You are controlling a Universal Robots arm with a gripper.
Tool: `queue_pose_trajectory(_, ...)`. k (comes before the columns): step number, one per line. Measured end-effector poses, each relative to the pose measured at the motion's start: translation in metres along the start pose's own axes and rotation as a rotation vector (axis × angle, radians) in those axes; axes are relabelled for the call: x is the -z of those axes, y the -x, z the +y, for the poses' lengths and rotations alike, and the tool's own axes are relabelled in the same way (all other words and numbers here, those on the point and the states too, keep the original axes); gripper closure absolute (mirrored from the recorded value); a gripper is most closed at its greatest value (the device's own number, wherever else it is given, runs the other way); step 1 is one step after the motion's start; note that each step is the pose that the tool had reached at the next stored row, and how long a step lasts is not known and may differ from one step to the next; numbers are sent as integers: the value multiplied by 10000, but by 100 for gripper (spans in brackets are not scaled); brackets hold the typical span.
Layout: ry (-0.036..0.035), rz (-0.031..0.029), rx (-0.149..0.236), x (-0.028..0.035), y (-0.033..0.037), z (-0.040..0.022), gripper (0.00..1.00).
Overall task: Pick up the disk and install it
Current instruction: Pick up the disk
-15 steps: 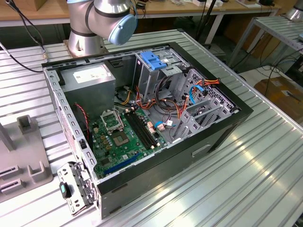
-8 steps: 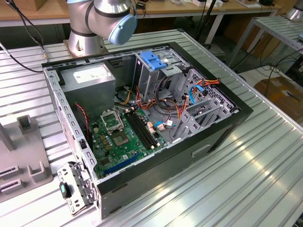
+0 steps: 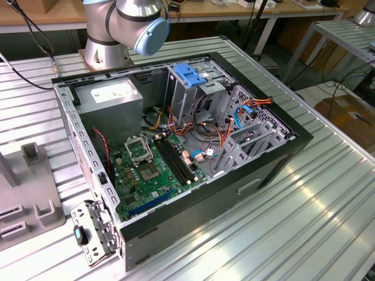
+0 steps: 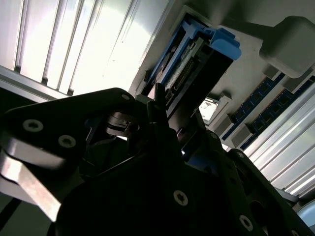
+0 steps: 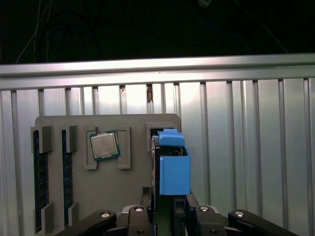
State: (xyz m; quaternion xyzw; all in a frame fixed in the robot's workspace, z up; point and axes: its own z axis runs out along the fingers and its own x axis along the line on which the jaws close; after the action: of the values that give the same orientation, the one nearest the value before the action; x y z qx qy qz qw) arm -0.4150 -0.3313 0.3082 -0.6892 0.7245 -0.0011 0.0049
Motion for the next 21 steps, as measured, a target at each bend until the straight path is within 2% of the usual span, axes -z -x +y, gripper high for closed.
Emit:
queue_pose_trajectory(5, -1, 1, 0, 20, 0, 0, 65)
queue_pose_trajectory(12, -1, 5, 0, 111, 1, -1, 65)
queue_pose_trajectory(15, -1, 6, 0, 240, 2, -2, 65)
queue_pose_trajectory(16, -1, 6, 0, 307, 2, -3, 65)
queue_pose_trajectory(19, 0, 6, 0, 420, 3, -3, 65)
queue_pose_trajectory(21, -2, 6, -1, 443, 3, -3, 65)
